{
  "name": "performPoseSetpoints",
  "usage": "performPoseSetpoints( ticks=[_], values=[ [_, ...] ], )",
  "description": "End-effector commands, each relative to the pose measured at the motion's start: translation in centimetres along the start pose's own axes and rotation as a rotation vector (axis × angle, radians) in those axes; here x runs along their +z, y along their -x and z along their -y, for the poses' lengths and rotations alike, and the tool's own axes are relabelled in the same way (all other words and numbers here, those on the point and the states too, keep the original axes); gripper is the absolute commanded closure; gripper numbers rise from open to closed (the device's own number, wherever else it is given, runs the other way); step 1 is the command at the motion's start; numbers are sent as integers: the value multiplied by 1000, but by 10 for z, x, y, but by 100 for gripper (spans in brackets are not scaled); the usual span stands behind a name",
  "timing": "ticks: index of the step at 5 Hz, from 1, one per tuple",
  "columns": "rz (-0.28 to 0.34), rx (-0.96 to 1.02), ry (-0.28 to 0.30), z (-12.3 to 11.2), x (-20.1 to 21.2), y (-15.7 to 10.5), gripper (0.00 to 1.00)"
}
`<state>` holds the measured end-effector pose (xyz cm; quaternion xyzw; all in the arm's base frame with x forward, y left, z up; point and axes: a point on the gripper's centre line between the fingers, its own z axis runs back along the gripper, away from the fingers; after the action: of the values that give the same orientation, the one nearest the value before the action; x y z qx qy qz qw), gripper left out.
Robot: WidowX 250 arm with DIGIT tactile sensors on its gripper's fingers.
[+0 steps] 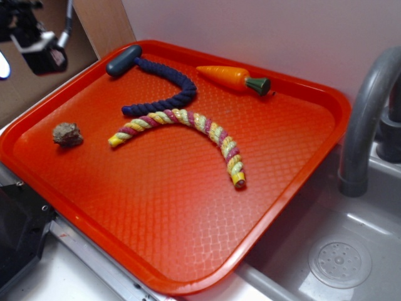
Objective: Grab the rock.
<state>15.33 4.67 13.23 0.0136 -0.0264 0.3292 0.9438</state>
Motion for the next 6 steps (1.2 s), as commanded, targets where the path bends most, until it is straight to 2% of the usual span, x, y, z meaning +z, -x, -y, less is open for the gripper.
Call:
performPoseSetpoints(
  ticks=[1,2,4,5,6],
  values=[
    [52,105,-96,-21,-34,-27,0],
    [38,144,-166,-25,-55,-38,0],
    [-18,35,-201,-11,-94,-24,0],
    [-47,-5,-189,-6,-99,-16,0],
    [-41,-22,-204,-4,-103,-9,0]
  ],
)
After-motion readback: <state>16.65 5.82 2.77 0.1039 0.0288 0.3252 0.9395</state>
